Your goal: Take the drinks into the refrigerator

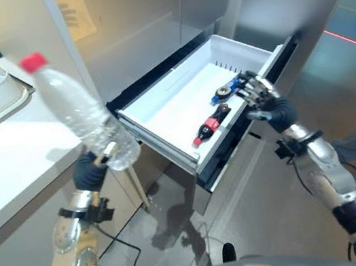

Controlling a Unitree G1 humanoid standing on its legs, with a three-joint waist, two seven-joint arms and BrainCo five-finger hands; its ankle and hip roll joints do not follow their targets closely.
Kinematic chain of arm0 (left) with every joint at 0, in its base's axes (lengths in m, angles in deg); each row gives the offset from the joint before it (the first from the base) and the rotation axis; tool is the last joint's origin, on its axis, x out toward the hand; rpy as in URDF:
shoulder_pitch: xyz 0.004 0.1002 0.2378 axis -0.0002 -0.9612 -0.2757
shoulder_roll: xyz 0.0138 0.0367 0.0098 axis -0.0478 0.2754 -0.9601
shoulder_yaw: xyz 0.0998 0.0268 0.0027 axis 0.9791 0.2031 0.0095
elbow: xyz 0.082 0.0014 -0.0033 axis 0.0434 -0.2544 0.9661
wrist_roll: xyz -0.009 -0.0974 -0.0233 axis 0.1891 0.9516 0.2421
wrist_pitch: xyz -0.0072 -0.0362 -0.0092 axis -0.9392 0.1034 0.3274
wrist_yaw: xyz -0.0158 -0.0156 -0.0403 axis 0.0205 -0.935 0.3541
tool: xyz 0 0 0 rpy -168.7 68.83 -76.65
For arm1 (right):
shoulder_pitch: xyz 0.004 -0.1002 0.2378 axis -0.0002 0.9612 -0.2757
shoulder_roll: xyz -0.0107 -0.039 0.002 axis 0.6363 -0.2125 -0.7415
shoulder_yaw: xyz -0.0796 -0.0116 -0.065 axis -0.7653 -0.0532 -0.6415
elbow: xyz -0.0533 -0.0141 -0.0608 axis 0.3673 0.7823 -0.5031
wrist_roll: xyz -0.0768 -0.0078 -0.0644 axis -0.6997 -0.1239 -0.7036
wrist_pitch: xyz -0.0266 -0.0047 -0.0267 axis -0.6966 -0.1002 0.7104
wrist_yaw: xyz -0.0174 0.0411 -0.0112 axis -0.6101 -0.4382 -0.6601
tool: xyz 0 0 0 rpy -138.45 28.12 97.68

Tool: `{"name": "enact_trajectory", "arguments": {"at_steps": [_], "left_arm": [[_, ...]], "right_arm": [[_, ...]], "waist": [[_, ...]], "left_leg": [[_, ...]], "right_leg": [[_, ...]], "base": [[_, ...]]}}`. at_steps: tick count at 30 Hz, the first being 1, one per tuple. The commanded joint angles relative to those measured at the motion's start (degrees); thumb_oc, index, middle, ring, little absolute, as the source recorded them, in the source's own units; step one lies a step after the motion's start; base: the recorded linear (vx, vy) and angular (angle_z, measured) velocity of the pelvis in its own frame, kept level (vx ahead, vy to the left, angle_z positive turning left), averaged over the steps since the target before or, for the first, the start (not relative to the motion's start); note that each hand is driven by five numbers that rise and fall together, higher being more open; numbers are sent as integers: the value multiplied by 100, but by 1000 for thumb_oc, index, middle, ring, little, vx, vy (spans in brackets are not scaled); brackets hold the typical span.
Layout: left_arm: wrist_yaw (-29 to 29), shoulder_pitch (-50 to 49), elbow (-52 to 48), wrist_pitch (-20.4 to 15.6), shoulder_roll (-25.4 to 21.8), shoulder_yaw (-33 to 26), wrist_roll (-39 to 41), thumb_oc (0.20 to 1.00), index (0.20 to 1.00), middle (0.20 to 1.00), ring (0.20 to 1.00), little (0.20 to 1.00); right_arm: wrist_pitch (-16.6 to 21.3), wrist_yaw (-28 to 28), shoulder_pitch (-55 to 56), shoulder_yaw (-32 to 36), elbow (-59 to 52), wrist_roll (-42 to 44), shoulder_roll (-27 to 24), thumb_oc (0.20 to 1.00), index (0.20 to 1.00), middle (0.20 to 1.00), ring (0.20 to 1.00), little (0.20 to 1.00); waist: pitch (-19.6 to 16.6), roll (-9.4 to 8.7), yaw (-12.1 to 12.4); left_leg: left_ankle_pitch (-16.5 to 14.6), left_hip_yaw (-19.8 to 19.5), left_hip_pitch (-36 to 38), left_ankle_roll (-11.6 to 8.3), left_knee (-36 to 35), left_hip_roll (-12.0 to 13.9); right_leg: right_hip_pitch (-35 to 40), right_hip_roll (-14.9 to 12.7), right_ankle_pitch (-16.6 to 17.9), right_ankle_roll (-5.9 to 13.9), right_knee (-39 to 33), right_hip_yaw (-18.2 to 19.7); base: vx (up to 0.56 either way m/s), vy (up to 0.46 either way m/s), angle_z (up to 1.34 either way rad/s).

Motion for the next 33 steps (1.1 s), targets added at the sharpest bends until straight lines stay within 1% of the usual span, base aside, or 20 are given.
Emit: {"name": "enact_trajectory", "arguments": {"at_steps": [1,3,6,9,12,17,21,23,29,33], "left_arm": [[403,869,-952,-409,-155,80,222,200,200,200,200,200],[471,1052,-977,-379,-353,294,262,200,200,200,200,200],[511,1306,-891,-341,-549,574,291,200,200,200,200,200],[506,1532,-826,-335,-712,792,228,200,200,200,200,200],[490,1634,-717,-306,-743,916,137,200,200,200,200,200],[480,1558,-741,-315,-748,861,33,200,200,200,200,200],[446,1546,-683,-351,-729,824,-95,200,200,200,200,200],[444,1552,-650,-388,-750,836,-141,200,200,200,200,200],[462,1597,-550,-410,-850,889,-191,200,200,200,200,200],[481,1676,-534,-461,-988,942,-325,200,200,200,200,200]], "right_arm": [[-30,407,-882,-286,-56,643,-132,1000,1000,1000,1000,1000],[-117,477,-1244,-605,13,795,-142,1000,1000,1000,1000,1000],[-139,429,-1798,-956,192,897,-46,1000,1000,1000,1000,1000],[-220,413,-2217,-1265,205,1064,163,1000,1000,1000,1000,1000],[-377,549,-2361,-1523,-110,1186,300,1000,1000,1000,1000,1000],[-577,783,-2103,-1624,-464,1426,331,1000,1000,1000,1000,1000],[-813,1028,-1927,-1792,-803,1633,213,1000,1000,1000,1000,1000],[-1056,1250,-1987,-2035,-1069,1911,66,1000,1000,1000,1000,1000],[-1181,1367,-2210,-2288,-1371,2133,-194,1000,1000,1000,1000,1000],[-1344,1467,-2304,-2504,-1514,2291,-328,1000,1000,1000,1000,1000]], "waist": [[-70,50,81],[-70,74,82],[-54,110,88],[-27,148,109],[-7,196,109],[-7,210,96],[-11,198,75],[-9,178,83],[-13,168,82],[-12,167,78]], "left_leg": [[-318,-239,-65,649,29,-516],[-315,-233,-55,648,29,-512],[-307,-211,-44,647,29,-513],[-298,-162,-33,649,29,-513],[-288,-109,-25,651,29,-514],[-299,-99,-16,654,29,-509],[-307,-113,-10,643,29,-505],[-305,-117,-5,635,29,-502],[-297,-117,-3,622,29,-490],[-294,-136,2,620,29,-482]], "right_leg": [[100,22,-581,45,807,-231],[100,17,-588,48,820,-226],[83,23,-591,52,848,-199],[54,29,-582,62,868,-152],[27,30,-569,75,874,-125],[37,36,-576,78,865,-134],[69,33,-580,79,844,-154],[82,39,-584,73,837,-159],[91,42,-603,68,832,-171],[91,42,-609,65,846,-194]], "base": [[0,0,0],[0,0,0],[0,0,0],[0,0,0],[-6,4,-11],[4,-1,-8],[0,0,0],[0,0,0],[0,0,0],[0,0,0]]}}
